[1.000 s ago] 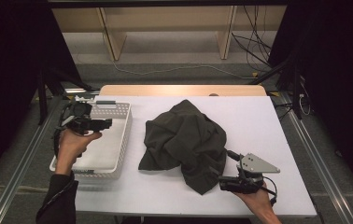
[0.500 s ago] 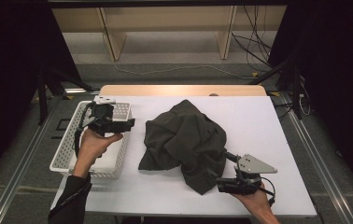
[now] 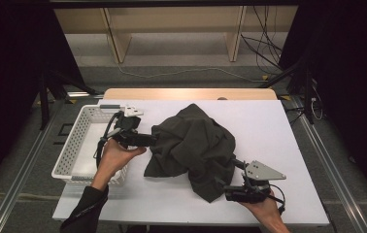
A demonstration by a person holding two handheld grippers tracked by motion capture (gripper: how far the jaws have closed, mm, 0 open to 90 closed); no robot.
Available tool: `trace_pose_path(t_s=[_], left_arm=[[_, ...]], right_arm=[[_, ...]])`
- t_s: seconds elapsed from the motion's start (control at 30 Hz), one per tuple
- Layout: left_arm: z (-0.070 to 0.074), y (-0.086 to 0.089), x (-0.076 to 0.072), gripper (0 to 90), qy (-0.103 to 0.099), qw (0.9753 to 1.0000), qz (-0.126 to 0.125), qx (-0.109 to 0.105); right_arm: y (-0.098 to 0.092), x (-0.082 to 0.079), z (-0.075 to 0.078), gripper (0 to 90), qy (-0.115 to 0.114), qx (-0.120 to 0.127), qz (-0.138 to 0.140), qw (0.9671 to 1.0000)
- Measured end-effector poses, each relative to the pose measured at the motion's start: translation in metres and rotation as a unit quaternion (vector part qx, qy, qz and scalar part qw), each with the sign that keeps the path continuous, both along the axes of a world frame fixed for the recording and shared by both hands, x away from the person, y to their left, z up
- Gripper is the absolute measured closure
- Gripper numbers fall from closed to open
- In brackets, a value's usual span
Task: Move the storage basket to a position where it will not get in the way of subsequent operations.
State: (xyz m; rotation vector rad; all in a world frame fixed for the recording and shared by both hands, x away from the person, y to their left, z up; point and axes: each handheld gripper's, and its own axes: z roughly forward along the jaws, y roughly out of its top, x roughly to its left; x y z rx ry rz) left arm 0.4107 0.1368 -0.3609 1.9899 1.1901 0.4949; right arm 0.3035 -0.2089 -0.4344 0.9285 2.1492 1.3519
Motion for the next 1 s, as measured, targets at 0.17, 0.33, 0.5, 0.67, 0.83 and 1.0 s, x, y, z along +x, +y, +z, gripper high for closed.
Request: trace_pose_path(t_s=[0.17, 0.33, 0.5, 0.67, 0.83, 1.0], left_arm=[[0.0, -0.011, -0.005, 12.4, 0.003, 0.9998, -0.018, -0.005], [-0.004, -0.026, -0.012, 12.4, 0.01, 0.9989, -0.041, -0.018], [-0.013, -0.038, -0.019, 12.2, 0.015, 0.998, -0.056, -0.023], [-0.02, -0.04, -0.025, 12.2, 0.016, 0.9981, -0.051, -0.029], [-0.033, -0.034, -0.032, 12.2, 0.018, 0.9979, -0.046, -0.041], [-0.044, -0.036, -0.038, 12.2, 0.014, 0.998, -0.045, -0.042]], right_arm=[[0.0, 0.0, -0.001, 18.1, 0.004, -0.001, 0.003, 1.0], [0.001, -0.001, -0.001, 17.7, 0.009, 0.0, 0.007, 0.9999], [0.003, -0.004, -0.001, 17.4, 0.015, 0.0, 0.014, 0.9998], [0.003, -0.003, -0.002, 17.3, 0.021, 0.0, 0.017, 0.9996], [0.003, -0.004, -0.002, 17.2, 0.023, -0.002, 0.018, 0.9996], [0.005, -0.003, -0.004, 17.1, 0.026, -0.005, 0.023, 0.9994]])
